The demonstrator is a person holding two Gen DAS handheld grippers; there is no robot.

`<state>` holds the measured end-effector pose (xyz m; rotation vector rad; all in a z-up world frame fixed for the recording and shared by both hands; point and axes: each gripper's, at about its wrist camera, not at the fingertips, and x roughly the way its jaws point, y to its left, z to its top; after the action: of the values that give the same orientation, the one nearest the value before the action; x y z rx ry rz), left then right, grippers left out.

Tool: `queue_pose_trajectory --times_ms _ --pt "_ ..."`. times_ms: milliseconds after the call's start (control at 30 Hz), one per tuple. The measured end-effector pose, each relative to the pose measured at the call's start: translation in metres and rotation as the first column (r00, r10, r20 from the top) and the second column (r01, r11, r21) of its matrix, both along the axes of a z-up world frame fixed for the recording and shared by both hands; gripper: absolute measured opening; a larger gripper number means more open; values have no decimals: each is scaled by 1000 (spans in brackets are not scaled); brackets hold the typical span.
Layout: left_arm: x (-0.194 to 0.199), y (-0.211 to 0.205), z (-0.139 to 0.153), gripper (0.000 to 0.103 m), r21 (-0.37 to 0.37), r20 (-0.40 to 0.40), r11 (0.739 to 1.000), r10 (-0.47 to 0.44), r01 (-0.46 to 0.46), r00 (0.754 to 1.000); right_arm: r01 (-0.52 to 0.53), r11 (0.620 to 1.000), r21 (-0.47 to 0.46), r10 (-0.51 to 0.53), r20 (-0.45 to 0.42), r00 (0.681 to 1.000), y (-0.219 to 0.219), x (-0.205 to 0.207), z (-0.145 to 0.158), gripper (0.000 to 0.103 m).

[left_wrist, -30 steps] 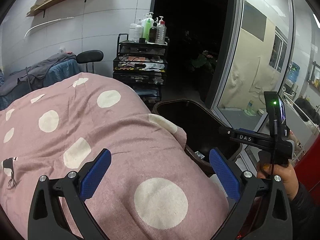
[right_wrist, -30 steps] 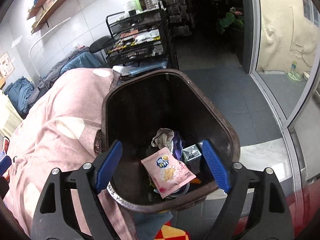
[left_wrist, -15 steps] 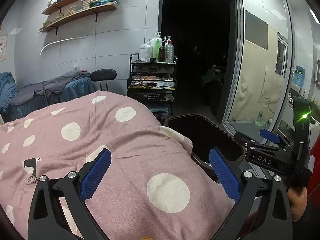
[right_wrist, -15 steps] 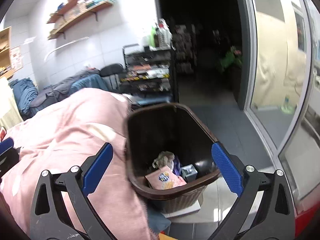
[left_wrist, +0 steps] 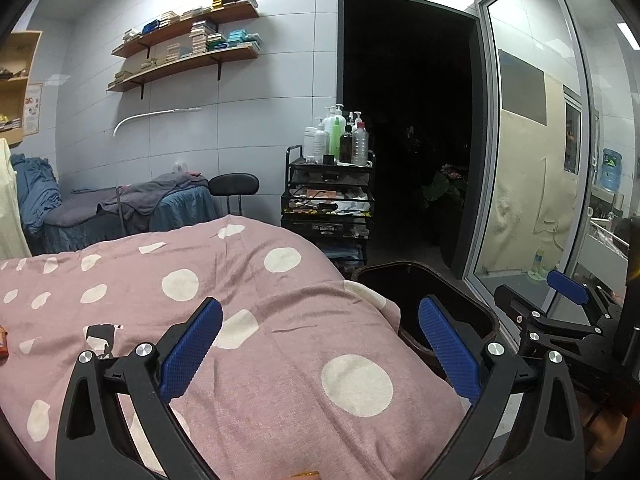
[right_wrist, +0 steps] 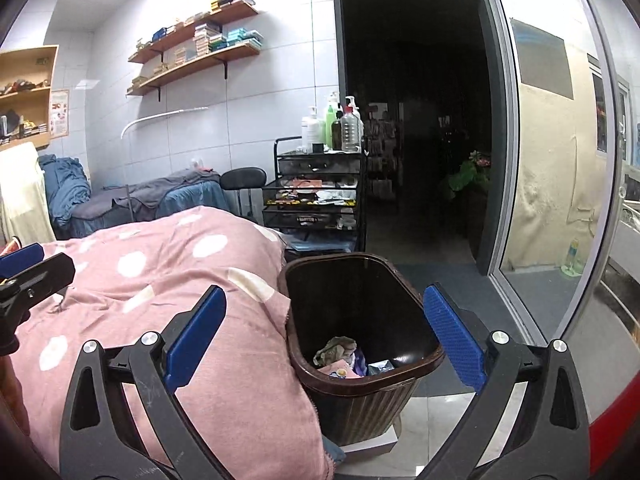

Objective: Collect trash

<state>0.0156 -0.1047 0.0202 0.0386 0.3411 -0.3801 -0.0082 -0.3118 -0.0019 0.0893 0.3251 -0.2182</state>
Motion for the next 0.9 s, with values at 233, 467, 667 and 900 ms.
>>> queue_pose_trajectory --times_ms 233,467,667,900 --pt "-3 9 -1 98 -11 7 998 68 -68 998 -31 1000 1 31 14 999 11 -10 6 97" --pt "-4 13 -1 98 -14 19 997 79 -78 997 -37 999 0 37 14 999 15 -12 8 97" --pt "-5 14 0 98 -9 27 997 82 -82 996 -37 999 2 37 12 999 14 -12 8 97" --pt "-5 16 0 98 -8 28 997 81 -81 996 -36 999 3 36 12 999 13 -12 8 97"
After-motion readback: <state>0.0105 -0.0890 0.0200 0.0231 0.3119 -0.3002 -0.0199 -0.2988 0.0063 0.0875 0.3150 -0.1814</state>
